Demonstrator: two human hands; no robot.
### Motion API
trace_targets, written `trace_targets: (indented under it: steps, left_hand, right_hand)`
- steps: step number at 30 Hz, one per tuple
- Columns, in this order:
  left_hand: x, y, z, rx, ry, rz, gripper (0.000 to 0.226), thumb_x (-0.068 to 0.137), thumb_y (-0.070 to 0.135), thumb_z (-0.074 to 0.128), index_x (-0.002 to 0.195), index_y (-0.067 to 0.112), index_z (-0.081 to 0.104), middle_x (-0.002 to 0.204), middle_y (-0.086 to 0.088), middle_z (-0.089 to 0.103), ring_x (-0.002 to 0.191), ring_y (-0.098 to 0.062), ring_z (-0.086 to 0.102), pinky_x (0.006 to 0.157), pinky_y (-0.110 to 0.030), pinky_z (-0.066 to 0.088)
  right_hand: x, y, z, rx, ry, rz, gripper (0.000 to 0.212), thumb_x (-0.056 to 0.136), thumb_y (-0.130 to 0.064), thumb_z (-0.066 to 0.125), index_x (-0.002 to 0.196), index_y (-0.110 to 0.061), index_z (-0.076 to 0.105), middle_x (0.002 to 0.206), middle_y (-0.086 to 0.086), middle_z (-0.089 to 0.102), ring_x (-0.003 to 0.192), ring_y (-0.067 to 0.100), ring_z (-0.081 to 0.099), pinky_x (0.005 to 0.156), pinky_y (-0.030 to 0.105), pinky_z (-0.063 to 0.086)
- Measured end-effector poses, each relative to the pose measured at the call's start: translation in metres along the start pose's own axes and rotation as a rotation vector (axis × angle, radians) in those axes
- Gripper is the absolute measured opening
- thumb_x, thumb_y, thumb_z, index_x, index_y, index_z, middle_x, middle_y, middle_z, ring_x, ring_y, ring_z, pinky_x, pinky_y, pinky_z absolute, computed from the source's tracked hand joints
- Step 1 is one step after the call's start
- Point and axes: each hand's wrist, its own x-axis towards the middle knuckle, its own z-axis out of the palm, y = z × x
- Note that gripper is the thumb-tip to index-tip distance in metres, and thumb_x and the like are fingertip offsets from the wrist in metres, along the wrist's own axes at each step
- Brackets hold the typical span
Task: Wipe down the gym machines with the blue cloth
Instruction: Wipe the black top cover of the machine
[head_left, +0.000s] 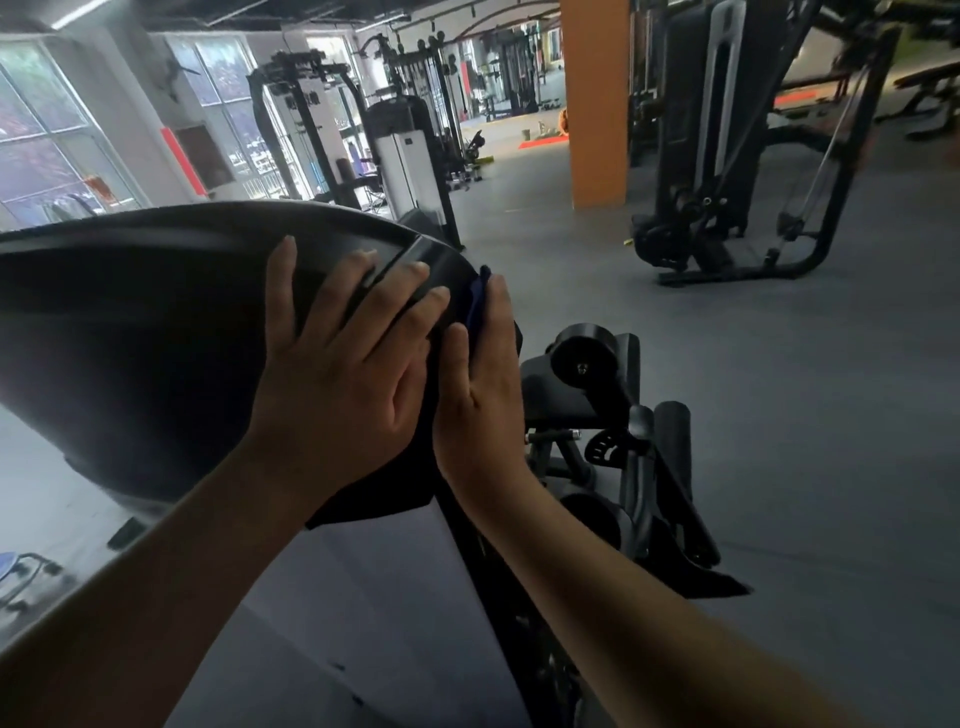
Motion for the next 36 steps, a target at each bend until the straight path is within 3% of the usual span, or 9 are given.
trace_targets:
  steps: [7, 10, 16, 20, 23, 25, 29, 32, 36]
  left_hand:
    - [0.000, -0.004, 0.000, -0.016, -0.009, 0.020, 0.041, 0.111, 0.026, 0.055, 0.149, 0.015, 0.066, 0.157, -0.007, 0.061, 0.147, -0.040, 0.053, 0.124, -0.078, 0.019]
    - [0.001, -0.001, 0.000, -0.022, -0.015, 0.010, 0.040, 0.111, 0.026, 0.054, 0.147, 0.014, 0.067, 0.155, -0.007, 0.061, 0.146, -0.040, 0.054, 0.124, -0.078, 0.019]
    - [0.001, -0.001, -0.001, -0.012, -0.018, 0.008, 0.040, 0.111, 0.026, 0.053, 0.146, 0.015, 0.067, 0.155, -0.005, 0.061, 0.146, -0.040, 0.054, 0.125, -0.078, 0.017]
    - [0.000, -0.001, -0.002, -0.011, -0.017, 0.010, 0.040, 0.111, 0.026, 0.054, 0.146, 0.015, 0.067, 0.154, -0.005, 0.062, 0.146, -0.040, 0.054, 0.124, -0.078, 0.018]
    - [0.001, -0.002, -0.003, -0.011, -0.028, 0.015, 0.041, 0.111, 0.027, 0.054, 0.148, 0.015, 0.066, 0.155, -0.004, 0.061, 0.146, -0.039, 0.053, 0.124, -0.078, 0.018]
    - [0.001, -0.003, -0.005, -0.014, -0.038, 0.016, 0.041, 0.111, 0.027, 0.053, 0.149, 0.015, 0.065, 0.156, -0.004, 0.060, 0.147, -0.039, 0.052, 0.125, -0.077, 0.017]
    - [0.001, -0.005, -0.007, -0.016, -0.052, 0.027, 0.042, 0.112, 0.028, 0.053, 0.150, 0.015, 0.063, 0.158, -0.005, 0.058, 0.148, -0.039, 0.051, 0.126, -0.076, 0.016]
    - [0.000, -0.008, -0.008, -0.021, -0.068, 0.042, 0.044, 0.112, 0.029, 0.053, 0.153, 0.016, 0.061, 0.161, -0.005, 0.056, 0.151, -0.038, 0.048, 0.127, -0.075, 0.014]
    - [0.001, -0.005, -0.008, -0.028, -0.066, 0.032, 0.043, 0.112, 0.028, 0.052, 0.153, 0.017, 0.062, 0.160, -0.004, 0.057, 0.151, -0.036, 0.049, 0.126, -0.076, 0.015]
  right_hand:
    - [-0.029, 0.017, -0.062, -0.056, -0.484, -0.134, 0.124, 0.096, -0.021, 0.083, 0.172, -0.023, -0.014, 0.180, -0.011, -0.018, 0.166, 0.010, -0.014, 0.137, 0.048, 0.011]
    - [-0.018, 0.025, -0.081, -0.174, -0.592, -0.177, 0.129, 0.092, -0.011, 0.085, 0.172, -0.030, -0.015, 0.179, -0.016, -0.017, 0.166, 0.007, -0.008, 0.136, 0.045, 0.018]
    - [-0.029, 0.057, -0.069, -0.137, -0.165, -0.360, 0.073, 0.094, -0.010, 0.085, 0.158, -0.008, 0.051, 0.165, 0.008, 0.051, 0.152, 0.019, 0.050, 0.120, 0.047, 0.049]
    - [-0.022, 0.046, -0.066, -0.266, 0.035, -0.413, 0.046, 0.102, -0.018, 0.064, 0.147, -0.010, 0.063, 0.135, 0.004, 0.070, 0.124, 0.018, 0.066, 0.104, 0.040, 0.056]
    - [0.011, 0.021, -0.068, -0.259, 0.230, -0.324, 0.038, 0.108, -0.031, 0.056, 0.138, -0.010, 0.066, 0.126, 0.001, 0.070, 0.115, 0.018, 0.064, 0.098, 0.038, 0.054]
    - [0.025, 0.011, -0.063, -0.192, 0.288, -0.264, 0.032, 0.112, -0.026, 0.053, 0.139, -0.011, 0.062, 0.144, 0.001, 0.064, 0.130, 0.018, 0.063, 0.105, 0.044, 0.055]
    - [-0.001, 0.004, -0.015, 0.042, 0.097, -0.048, 0.051, 0.111, -0.021, 0.051, 0.162, -0.021, 0.045, 0.168, -0.004, 0.045, 0.156, 0.007, 0.039, 0.128, 0.044, 0.038]
    - [-0.033, 0.009, -0.003, -0.069, 0.066, -0.045, 0.063, 0.112, -0.048, 0.043, 0.170, -0.024, 0.032, 0.173, -0.008, 0.032, 0.161, 0.007, 0.025, 0.132, 0.045, 0.028]
    - [-0.018, 0.015, -0.012, -0.155, 0.162, -0.041, 0.066, 0.110, -0.065, 0.026, 0.163, -0.031, 0.045, 0.155, -0.016, 0.044, 0.147, 0.012, 0.039, 0.124, 0.042, 0.032]
